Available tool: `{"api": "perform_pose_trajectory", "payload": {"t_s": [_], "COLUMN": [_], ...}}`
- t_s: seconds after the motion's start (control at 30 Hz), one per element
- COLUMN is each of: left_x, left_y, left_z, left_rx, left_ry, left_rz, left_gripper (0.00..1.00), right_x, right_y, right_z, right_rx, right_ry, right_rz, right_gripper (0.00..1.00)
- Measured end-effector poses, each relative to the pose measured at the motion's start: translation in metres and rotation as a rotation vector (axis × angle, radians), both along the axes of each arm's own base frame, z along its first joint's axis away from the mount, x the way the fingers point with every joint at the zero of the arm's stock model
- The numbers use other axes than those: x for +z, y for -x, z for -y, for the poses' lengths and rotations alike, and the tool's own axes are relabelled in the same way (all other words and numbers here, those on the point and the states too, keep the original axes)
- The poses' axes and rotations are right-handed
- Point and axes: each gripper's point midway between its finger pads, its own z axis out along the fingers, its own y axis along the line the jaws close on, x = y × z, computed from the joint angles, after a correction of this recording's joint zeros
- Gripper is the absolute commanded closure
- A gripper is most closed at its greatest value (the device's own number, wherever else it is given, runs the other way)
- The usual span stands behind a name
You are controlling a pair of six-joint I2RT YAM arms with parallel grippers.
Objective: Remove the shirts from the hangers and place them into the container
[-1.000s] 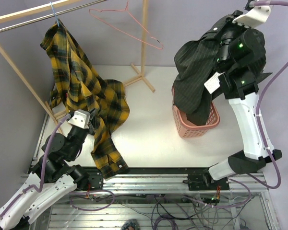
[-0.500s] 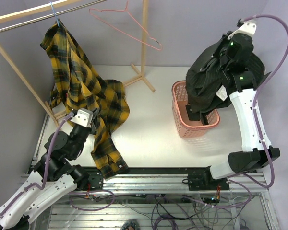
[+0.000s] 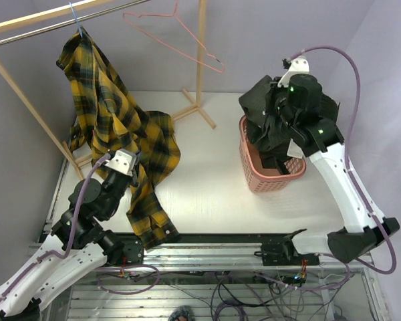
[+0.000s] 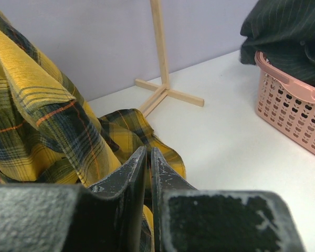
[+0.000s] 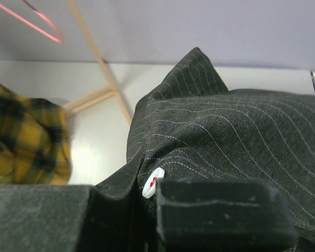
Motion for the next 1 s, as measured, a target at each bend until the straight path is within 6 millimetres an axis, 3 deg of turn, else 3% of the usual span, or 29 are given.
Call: {"api": "perform_pose_trajectory", "payload": {"t_s": [0.1, 0.3, 0.43, 0.53, 0.8, 1.0], "left_x": [-0.003, -0.003, -0.003, -0.003, -0.003, -0.007], "left_y": [-0.001, -0.002, -0.002, -0.002, -0.001, -0.003], "left_z": [0.002, 0.003, 0.003, 0.003, 0.003, 0.007], "left_rx": [-0.004, -0.005, -0.005, -0.005, -0.010, -0.019], "left_ry": [-0.008, -0.011, -0.010, -0.010, -0.006, -0.019], "left_rz": [-0.008, -0.011, -0.011, -0.010, -0.009, -0.022], "left_gripper": [0.81, 0.81, 0.81, 0.81, 0.81, 0.81], "right_x": [0.036, 0.130, 0.162, 0.158, 0.097, 0.117], "right_y": [0.019, 0.048, 0.061, 0.064, 0.076, 0.112], "right_z": [-0.011, 0.018, 0.028, 0.030, 0.055, 0.092], "right_rx": [0.038, -0.046, -0.072, -0.079, -0.195, -0.317], "right_ry": [-0.014, -0.089, -0.128, -0.132, -0.061, -0.090], "right_rz": [0.083, 0.303, 0.375, 0.366, 0.225, 0.296], "right_gripper": [1.00, 1.00, 1.00, 1.00, 1.00, 1.00]}}
